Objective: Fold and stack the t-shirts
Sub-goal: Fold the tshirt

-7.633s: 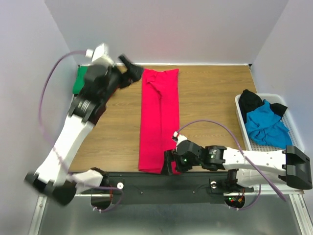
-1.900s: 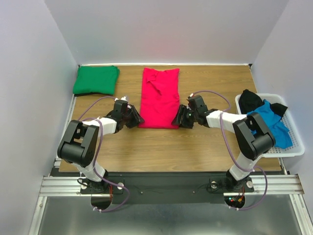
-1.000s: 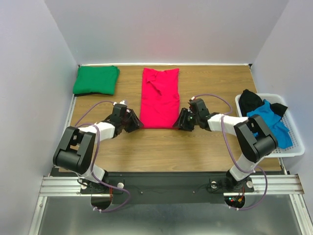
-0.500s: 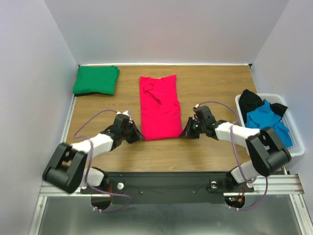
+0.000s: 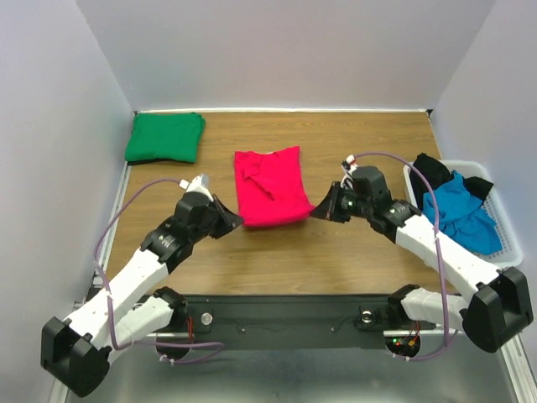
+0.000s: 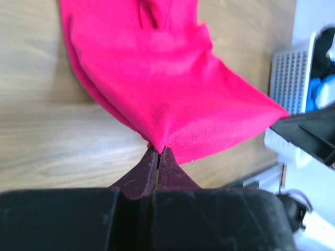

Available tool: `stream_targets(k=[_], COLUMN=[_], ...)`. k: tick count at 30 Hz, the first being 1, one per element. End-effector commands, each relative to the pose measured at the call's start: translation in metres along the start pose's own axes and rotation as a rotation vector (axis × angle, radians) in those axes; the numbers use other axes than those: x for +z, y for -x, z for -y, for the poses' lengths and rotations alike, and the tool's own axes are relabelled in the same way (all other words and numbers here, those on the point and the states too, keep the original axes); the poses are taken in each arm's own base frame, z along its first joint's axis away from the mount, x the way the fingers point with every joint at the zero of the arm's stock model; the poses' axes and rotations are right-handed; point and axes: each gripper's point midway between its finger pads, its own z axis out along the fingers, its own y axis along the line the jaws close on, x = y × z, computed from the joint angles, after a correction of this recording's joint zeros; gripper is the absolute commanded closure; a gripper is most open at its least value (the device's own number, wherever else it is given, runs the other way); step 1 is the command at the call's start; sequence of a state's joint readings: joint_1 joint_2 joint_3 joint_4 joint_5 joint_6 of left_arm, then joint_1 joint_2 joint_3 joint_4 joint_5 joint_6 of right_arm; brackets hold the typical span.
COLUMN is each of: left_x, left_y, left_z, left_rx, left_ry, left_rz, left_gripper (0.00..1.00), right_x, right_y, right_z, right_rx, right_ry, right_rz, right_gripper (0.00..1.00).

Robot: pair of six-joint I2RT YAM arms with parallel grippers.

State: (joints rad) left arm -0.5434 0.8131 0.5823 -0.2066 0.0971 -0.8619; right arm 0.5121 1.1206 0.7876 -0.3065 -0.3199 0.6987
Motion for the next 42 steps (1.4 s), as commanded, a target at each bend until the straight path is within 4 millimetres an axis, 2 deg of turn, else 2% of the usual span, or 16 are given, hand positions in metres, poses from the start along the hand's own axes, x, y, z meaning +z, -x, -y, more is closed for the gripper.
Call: stream_targets(k=[1, 2, 4, 11, 15, 16, 22, 30, 31, 32, 34, 36, 37, 38, 40, 42], left_x=[0.009, 0.008, 0.018, 0.045, 0.058, 0.067, 0.095, 0.134, 0.145, 0.149, 0.16, 0.179, 0.195, 0.199, 0.217, 0.225], left_y=[0.041, 0.057, 0.079, 0.132, 0.16, 0.161, 0.197, 0.228, 0.227, 0.234, 0.241, 0.247, 0.242, 0.249, 0.245, 0.252], left_z=[0.001, 0.015, 0.021, 0.024, 0.025, 0.022, 0.032, 0.03, 0.022, 0.026, 0.026, 0.026, 0.014, 0.02, 0.006, 0.009], left_rx=[0.03, 0.039, 0.053, 0.048, 0.051, 0.055, 0.088, 0.116, 0.114, 0.129, 0.139, 0.165, 0.161, 0.165, 0.151, 0.154], left_ry=[0.138, 0.127, 0.155, 0.207, 0.208, 0.211, 0.212, 0.21, 0.222, 0.212, 0.201, 0.185, 0.205, 0.194, 0.214, 0.207], left_rz=[0.104, 0.132, 0.156, 0.2, 0.229, 0.207, 0.218, 0.208, 0.193, 0.202, 0.2, 0.193, 0.166, 0.174, 0.149, 0.162], left_gripper=[1.0, 1.0, 1.0, 1.0, 1.0, 1.0, 1.0, 1.0, 1.0, 1.0, 1.0, 1.0, 1.0, 1.0, 1.0, 1.0], right_x=[0.007, 0.009, 0.017, 0.044, 0.057, 0.059, 0.078, 0.106, 0.109, 0.12, 0.125, 0.136, 0.139, 0.142, 0.157, 0.166], right_y=[0.048, 0.057, 0.081, 0.126, 0.148, 0.152, 0.18, 0.213, 0.216, 0.214, 0.228, 0.235, 0.24, 0.243, 0.246, 0.248], right_z=[-0.02, -0.023, -0.03, -0.041, -0.032, -0.032, -0.019, 0.015, 0.017, 0.027, 0.029, 0.037, 0.041, 0.044, 0.055, 0.064], right_rx=[-0.066, -0.071, -0.083, -0.088, -0.066, -0.063, -0.044, -0.011, -0.012, -0.004, -0.012, -0.007, -0.005, -0.004, -0.004, 0.009], right_ry=[-0.027, -0.033, -0.053, -0.062, -0.077, -0.076, -0.103, -0.142, -0.142, -0.157, -0.145, -0.143, -0.146, -0.148, -0.145, -0.149], right_rz=[0.088, 0.105, 0.141, 0.169, 0.177, 0.179, 0.198, 0.204, 0.205, 0.186, 0.197, 0.191, 0.195, 0.197, 0.177, 0.17], right_gripper=[0.99, 0.99, 0.99, 1.0, 1.0, 1.0, 1.0, 1.0, 0.99, 1.0, 0.99, 1.0, 1.0, 1.0, 0.99, 0.99])
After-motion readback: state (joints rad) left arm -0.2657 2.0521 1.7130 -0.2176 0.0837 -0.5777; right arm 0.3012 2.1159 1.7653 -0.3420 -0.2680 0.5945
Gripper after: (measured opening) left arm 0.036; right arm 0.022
